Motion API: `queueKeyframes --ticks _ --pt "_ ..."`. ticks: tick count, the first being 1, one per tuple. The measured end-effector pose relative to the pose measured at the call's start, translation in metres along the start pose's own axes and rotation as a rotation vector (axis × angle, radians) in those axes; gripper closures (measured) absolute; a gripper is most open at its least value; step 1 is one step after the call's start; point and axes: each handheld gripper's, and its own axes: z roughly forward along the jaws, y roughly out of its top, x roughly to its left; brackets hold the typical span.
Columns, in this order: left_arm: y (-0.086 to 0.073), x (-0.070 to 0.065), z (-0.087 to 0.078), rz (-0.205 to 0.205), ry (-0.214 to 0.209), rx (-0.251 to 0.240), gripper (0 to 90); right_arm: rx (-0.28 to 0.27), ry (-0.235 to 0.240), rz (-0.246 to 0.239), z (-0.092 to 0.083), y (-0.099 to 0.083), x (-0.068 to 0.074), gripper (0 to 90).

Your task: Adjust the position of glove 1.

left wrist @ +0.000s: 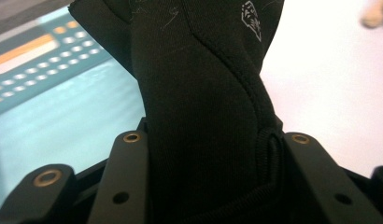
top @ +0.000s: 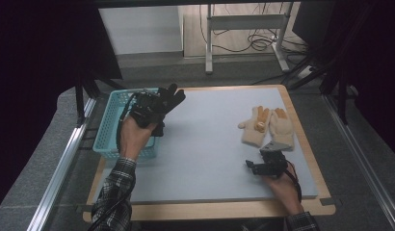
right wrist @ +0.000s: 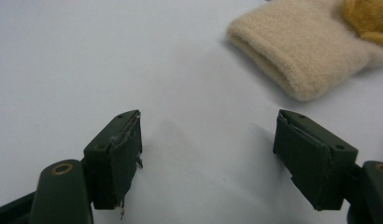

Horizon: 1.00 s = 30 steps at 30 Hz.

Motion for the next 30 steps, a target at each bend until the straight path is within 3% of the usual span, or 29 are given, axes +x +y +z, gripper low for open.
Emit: queueKeyframes --ticks 14,21,30 --pt "-0.014 0.067 -0.001 -0.112 0.099 0.038 60.3 0.001 -0.002 -0.002 0.0 0.0 0.0 23.2" --pt "-0.03 0.096 0.02 -0.169 0.136 0.107 59.7 0.001 -0.001 -0.002 0.0 0.0 0.0 23.3" --pt "-0.05 0.12 0.052 -0.247 0.181 0.196 58.6 0.0 -0.001 -0.001 0.0 0.0 0.0 23.2"
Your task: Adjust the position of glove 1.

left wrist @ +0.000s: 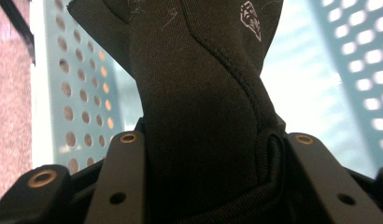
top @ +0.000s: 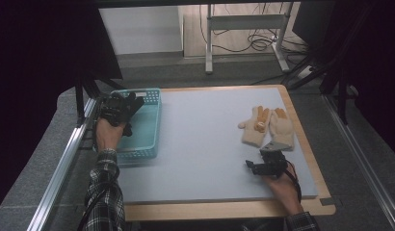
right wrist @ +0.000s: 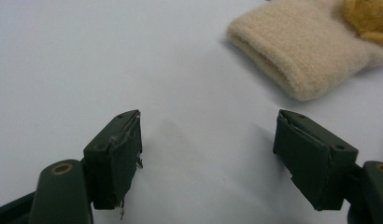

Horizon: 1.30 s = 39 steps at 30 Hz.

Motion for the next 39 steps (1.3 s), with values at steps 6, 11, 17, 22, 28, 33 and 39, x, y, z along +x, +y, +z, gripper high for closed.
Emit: queueKeyframes --ticks 6,11,17,22,28,33,39 --pt "-0.003 0.005 0.023 -0.006 0.053 0.075 57.4 0.0 0.0 0.0 0.0 0.0 0.0 23.2" --pt "-0.004 0.006 0.04 0.007 0.08 0.132 54.1 -0.001 0.001 0.0 0.0 0.0 0.0 23.2" --pt "-0.004 0.005 0.044 0.036 0.112 0.158 35.5 -0.001 0.001 0.0 0.0 0.0 0.0 23.2" --pt "-0.003 0.005 0.036 0.07 0.12 0.139 15.4 -0.001 0.001 0.0 0.0 0.0 0.0 23.1" --pt "-0.002 0.01 0.021 0.043 0.044 0.08 6.0 0.0 0.0 -0.001 0.0 0.0 0.0 23.2" --pt "-0.004 0.017 0.008 0.014 -0.007 0.021 2.3 0.0 -0.001 -0.001 0.0 0.0 0.0 23.1" --pt "-0.007 0.017 -0.003 0.018 -0.058 -0.033 1.4 0.0 -0.001 -0.001 0.0 0.0 0.0 23.1"
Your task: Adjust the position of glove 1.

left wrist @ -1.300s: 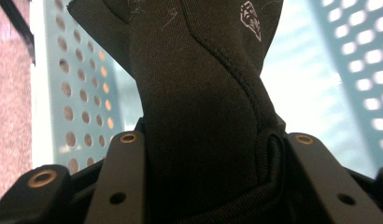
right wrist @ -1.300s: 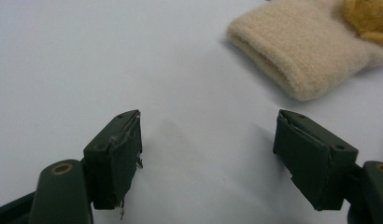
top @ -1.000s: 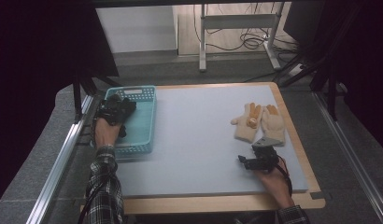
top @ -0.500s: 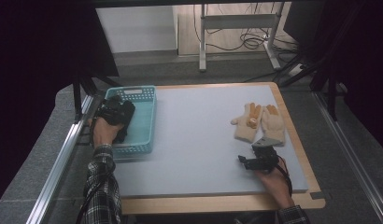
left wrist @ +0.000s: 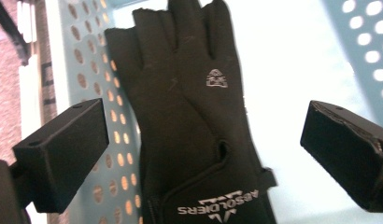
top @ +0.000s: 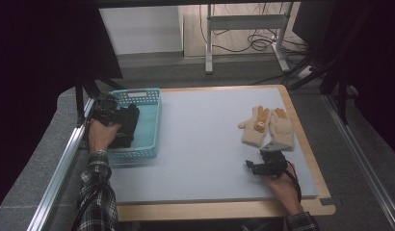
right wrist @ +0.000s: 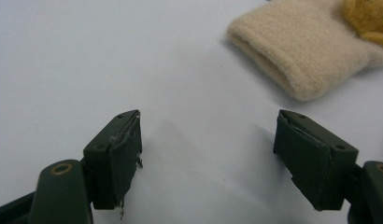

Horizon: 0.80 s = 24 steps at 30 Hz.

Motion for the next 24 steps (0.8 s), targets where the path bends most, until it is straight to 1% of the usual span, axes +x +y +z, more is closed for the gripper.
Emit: queueKeyframes --ticks 1,3,4,5,6,8,9,10,11,16,18,20,22,24 --pt "0.0 -0.001 -0.002 0.008 -0.008 -0.009 1.3 0.0 0.0 -0.001 0.0 0.0 0.0 23.2" --pt "-0.001 -0.003 -0.005 0.012 -0.03 -0.03 1.3 0.0 0.0 -0.002 0.0 0.0 0.0 23.1" --pt "-0.001 -0.005 -0.009 0.014 -0.053 -0.053 1.0 0.0 0.0 -0.002 0.0 0.0 0.0 23.2" --pt "-0.001 -0.005 -0.009 0.014 -0.053 -0.053 1.0 0.0 0.0 -0.002 0.0 0.0 0.0 23.2" --pt "-0.001 -0.007 -0.011 0.019 -0.058 -0.064 1.0 0.0 -0.001 -0.002 0.0 0.0 0.0 23.2" --pt "-0.002 -0.012 -0.016 0.044 -0.073 -0.087 0.7 0.0 0.0 -0.002 0.0 0.0 0.0 23.1" --pt "-0.002 -0.012 -0.016 0.044 -0.073 -0.087 0.6 0.0 0.0 -0.002 0.0 0.0 0.0 23.1" --pt "-0.002 -0.016 -0.019 0.064 -0.075 -0.102 0.2 0.0 0.0 -0.002 0.0 0.0 0.0 23.2" --pt "-0.002 -0.016 -0.019 0.064 -0.075 -0.102 0.0 0.0 0.0 -0.002 0.0 0.0 0.0 23.2" --pt "-0.005 -0.026 -0.026 0.102 -0.1 -0.141 0.0 0.0 0.0 -0.002 0.0 0.0 0.0 23.2" --pt "-0.006 -0.03 -0.03 0.112 -0.11 -0.157 0.0 0.0 0.0 -0.002 0.0 0.0 0.0 23.2" --pt "-0.007 -0.036 -0.034 0.135 -0.119 -0.17 0.0 0.0 0.0 -0.001 0.0 0.0 0.0 23.1" --pt "-0.007 -0.042 -0.038 0.159 -0.119 -0.181 0.0 0.001 0.0 -0.002 0.0 0.0 0.0 23.1" --pt "-0.008 -0.049 -0.042 0.173 -0.132 -0.193 0.0 0.001 -0.001 -0.002 0.0 0.0 0.0 23.1"
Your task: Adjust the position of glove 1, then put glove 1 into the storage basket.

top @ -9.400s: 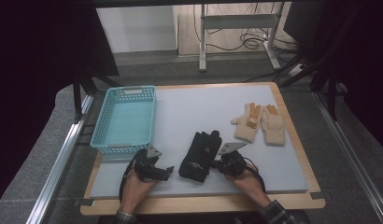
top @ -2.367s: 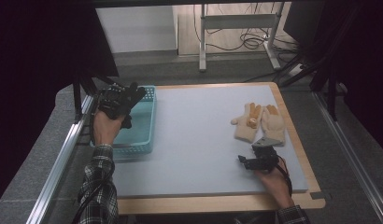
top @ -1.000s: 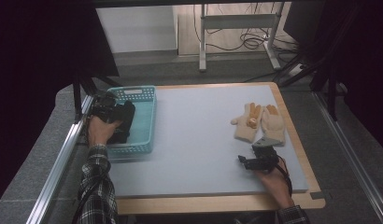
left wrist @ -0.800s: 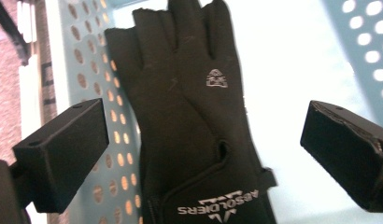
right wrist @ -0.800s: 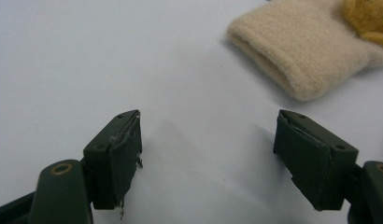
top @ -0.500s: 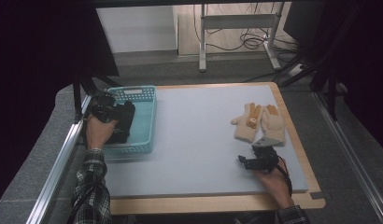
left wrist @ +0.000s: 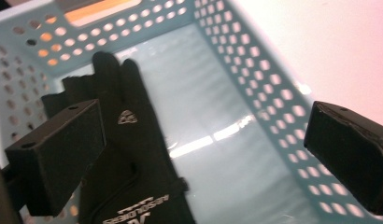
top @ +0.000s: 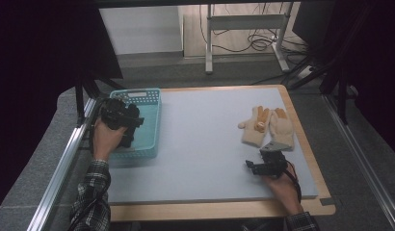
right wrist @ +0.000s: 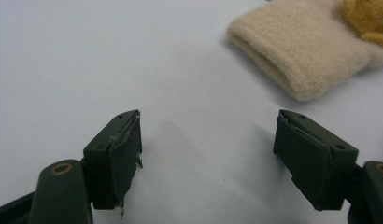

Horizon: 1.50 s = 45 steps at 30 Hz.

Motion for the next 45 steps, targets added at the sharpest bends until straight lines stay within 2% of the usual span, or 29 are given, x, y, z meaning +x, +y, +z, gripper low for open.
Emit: queueKeyframes --ticks 6,10,18,25,31,38,45 --pt "0.002 -0.019 -0.005 0.031 -0.045 -0.034 0.0 0.0 0.0 0.0 0.0 0.0 0.0 23.2" --pt "0.003 -0.039 -0.008 0.075 -0.069 -0.054 0.0 0.0 0.0 0.0 0.0 0.0 0.0 23.1" --pt "0.003 -0.071 -0.01 0.148 -0.105 -0.09 0.0 0.0 0.0 0.0 0.0 0.0 0.0 23.1" --pt "-0.003 -0.099 -0.012 0.192 -0.156 -0.135 0.0 0.0 0.0 0.0 0.0 0.0 0.0 23.1" --pt "-0.013 -0.124 -0.01 0.245 -0.188 -0.144 0.0 0.0 0.0 0.001 0.0 0.0 0.0 23.2" --pt "-0.027 -0.145 -0.003 0.26 -0.238 -0.169 0.0 0.0 -0.001 0.0 0.0 0.0 0.0 23.1" --pt "-0.04 -0.16 0.006 0.264 -0.288 -0.181 0.0 -0.001 0.0 0.0 0.0 0.0 0.0 23.1"
